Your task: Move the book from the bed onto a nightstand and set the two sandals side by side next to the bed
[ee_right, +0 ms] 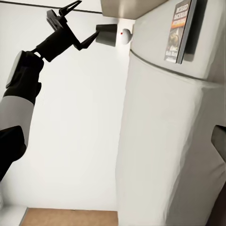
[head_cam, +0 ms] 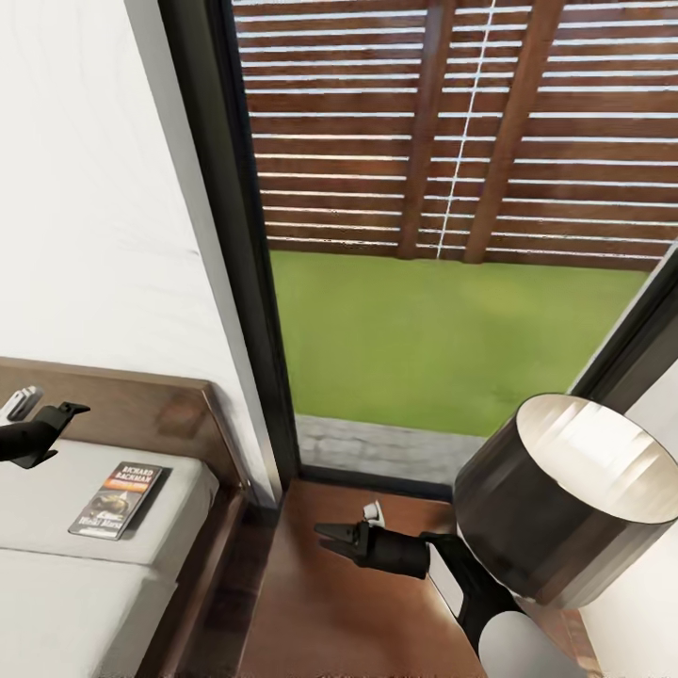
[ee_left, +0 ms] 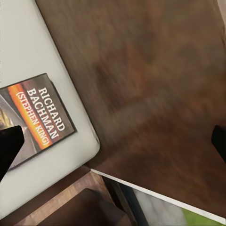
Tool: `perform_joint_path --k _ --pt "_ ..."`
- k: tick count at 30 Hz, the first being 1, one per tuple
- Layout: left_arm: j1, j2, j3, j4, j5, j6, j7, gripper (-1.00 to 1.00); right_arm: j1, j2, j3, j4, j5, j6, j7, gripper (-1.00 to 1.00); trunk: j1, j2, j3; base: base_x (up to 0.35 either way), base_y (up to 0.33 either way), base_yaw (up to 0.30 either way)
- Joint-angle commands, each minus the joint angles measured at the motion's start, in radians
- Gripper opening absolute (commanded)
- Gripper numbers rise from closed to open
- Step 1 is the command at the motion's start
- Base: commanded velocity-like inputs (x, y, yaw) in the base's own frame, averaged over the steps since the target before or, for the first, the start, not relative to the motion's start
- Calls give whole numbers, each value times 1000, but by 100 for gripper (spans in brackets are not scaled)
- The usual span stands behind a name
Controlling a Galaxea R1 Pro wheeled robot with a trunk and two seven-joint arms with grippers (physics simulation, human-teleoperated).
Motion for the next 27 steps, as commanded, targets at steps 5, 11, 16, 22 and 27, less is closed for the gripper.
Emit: perform_joint_path --k 5,11,16,22,27 --pt "-1 0 1 -1 11 4 9 100 -1 0 3 0 -6 8 0 100 0 0 -9 0 0 0" --pt "-1 0 1 -1 11 4 9 100 -1 0 3 -1 -6 8 -1 100 0 0 -18 0 0 0" --pt "-1 1 1 -1 11 4 9 100 -1 0 3 0 -6 8 0 100 0 0 -26 0 0 0" --pt "0 1 1 -1 11 4 9 100 0 0 3 -2 -6 8 0 100 0 0 -32 0 0 0" --pt "0 1 1 -1 11 4 9 100 0 0 3 -2 -6 8 0 100 0 0 -32 0 0 0"
